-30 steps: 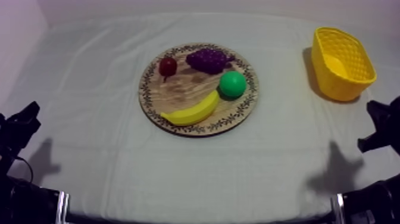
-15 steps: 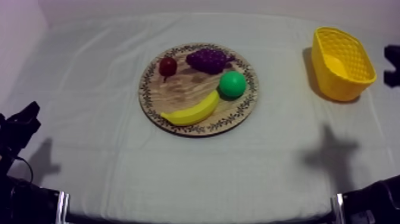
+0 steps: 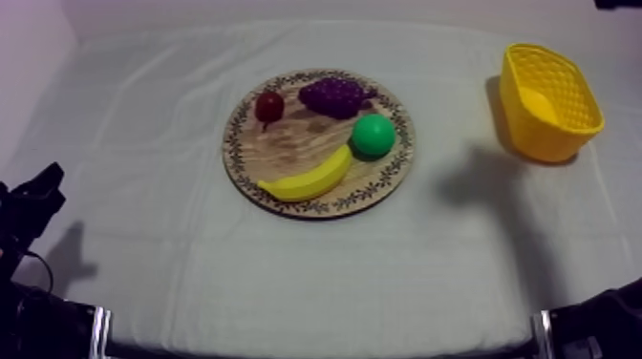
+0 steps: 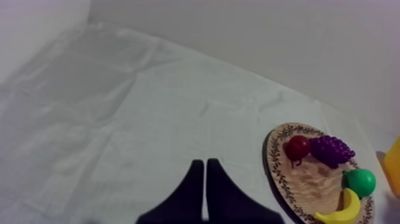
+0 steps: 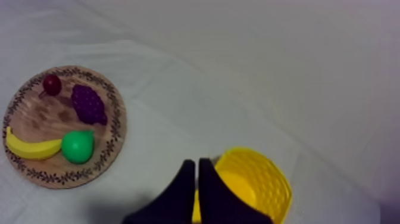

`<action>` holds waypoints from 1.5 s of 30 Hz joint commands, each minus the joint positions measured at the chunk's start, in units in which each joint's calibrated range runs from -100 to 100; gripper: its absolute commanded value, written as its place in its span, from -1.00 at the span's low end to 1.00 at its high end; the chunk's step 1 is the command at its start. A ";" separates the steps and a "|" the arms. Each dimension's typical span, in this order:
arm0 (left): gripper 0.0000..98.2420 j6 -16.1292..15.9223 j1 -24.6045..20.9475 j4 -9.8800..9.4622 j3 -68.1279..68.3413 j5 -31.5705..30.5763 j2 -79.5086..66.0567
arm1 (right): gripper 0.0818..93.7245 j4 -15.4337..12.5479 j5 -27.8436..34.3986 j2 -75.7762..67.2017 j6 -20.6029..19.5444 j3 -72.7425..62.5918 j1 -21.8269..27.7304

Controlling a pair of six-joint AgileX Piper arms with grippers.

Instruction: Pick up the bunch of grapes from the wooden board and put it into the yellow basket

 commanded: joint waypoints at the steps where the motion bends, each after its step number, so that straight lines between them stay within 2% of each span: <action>1: -1.00 0.00 0.00 -0.01 -0.03 0.00 0.00 | -0.99 -0.21 0.99 5.06 0.87 -6.64 -1.62; 13: -1.00 0.00 0.00 -0.01 -0.03 0.00 0.00 | -0.98 -0.85 12.44 25.70 5.06 -24.58 -9.90; 18: -1.00 0.00 0.00 -0.01 -0.03 0.00 0.00 | -0.85 -0.81 16.57 31.85 6.84 -29.49 -12.42; 21: -1.00 0.00 0.00 -0.01 -0.03 0.00 0.00 | -0.62 -1.17 17.95 33.86 8.22 -30.63 -13.11; 27: -1.00 0.00 0.00 -0.01 -0.03 0.00 0.00 | 0.17 -0.89 22.11 37.56 9.42 -34.06 -13.99; 31: -1.00 0.00 0.00 -0.01 -0.03 0.00 0.00 | 0.41 -0.62 24.25 40.00 9.46 -36.99 -14.49; 35: -1.00 0.00 0.00 -0.01 -0.03 0.00 0.00 | 0.46 -0.64 24.79 41.96 9.72 -38.72 -14.95; 45: -1.00 0.00 0.00 -0.01 -0.03 0.00 0.00 | 0.42 0.54 22.80 50.76 9.75 -42.18 -16.79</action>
